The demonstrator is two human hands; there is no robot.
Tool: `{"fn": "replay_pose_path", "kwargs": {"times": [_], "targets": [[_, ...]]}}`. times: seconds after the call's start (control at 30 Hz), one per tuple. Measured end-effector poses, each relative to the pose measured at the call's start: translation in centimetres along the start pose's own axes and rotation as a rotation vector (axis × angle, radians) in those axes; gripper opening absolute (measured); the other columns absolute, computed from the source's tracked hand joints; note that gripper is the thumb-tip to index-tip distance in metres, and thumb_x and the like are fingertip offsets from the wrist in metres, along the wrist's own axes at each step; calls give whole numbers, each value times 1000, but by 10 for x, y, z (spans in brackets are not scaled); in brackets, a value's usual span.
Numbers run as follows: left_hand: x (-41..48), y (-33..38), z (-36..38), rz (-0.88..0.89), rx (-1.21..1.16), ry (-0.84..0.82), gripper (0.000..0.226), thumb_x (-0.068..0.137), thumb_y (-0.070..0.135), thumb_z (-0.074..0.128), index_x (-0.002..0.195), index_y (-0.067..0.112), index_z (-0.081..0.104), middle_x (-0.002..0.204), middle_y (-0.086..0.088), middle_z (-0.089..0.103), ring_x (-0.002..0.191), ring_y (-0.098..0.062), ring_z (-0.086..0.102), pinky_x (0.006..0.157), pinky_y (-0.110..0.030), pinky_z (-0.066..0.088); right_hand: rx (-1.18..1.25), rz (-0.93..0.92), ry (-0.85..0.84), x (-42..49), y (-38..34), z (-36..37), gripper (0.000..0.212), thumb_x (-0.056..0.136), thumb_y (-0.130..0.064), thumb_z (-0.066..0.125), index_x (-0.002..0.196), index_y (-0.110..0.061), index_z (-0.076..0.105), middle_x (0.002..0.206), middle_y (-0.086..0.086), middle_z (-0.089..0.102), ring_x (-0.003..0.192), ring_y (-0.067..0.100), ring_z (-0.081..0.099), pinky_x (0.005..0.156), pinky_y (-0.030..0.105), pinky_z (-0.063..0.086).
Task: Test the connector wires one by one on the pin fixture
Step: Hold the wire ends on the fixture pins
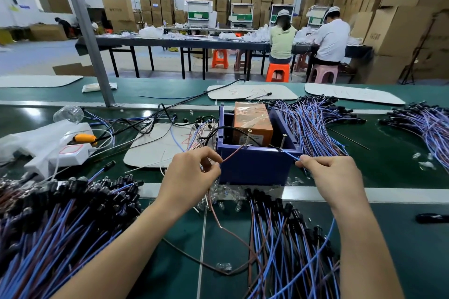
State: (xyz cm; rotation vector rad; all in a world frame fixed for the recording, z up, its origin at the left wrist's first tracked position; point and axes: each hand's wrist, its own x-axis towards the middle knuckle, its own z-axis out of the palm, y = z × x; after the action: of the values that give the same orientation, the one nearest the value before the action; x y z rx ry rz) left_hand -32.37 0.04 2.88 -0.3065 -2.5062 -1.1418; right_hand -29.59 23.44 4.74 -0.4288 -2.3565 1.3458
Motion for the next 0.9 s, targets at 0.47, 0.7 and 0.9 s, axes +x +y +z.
{"fn": "replay_pose_path", "kwargs": {"times": [0.47, 0.7, 0.9], "targets": [[-3, 7, -1, 34, -36, -34, 11, 85, 13, 64, 86, 21, 71, 59, 9, 57, 46, -3, 47, 52, -15, 39, 18, -20, 2, 1, 2, -2, 24, 88, -30, 66, 65, -30, 72, 73, 23, 67, 59, 25, 45, 55, 23, 36], [-3, 5, 0, 36, -20, -34, 11, 84, 14, 64, 84, 23, 71, 59, 9, 59, 49, -2, 49, 54, -16, 40, 41, -43, 4, 2, 4, -1, 30, 87, -29, 66, 58, -36, 66, 85, 25, 69, 71, 35, 52, 58, 24, 37], [-2, 5, 0, 43, -32, -36, 10, 84, 14, 65, 84, 21, 71, 57, 10, 58, 48, -1, 49, 51, -11, 38, 53, -56, 38, 3, 5, -3, 23, 88, -31, 65, 67, -31, 73, 65, 22, 63, 59, 22, 44, 53, 25, 34]]}}
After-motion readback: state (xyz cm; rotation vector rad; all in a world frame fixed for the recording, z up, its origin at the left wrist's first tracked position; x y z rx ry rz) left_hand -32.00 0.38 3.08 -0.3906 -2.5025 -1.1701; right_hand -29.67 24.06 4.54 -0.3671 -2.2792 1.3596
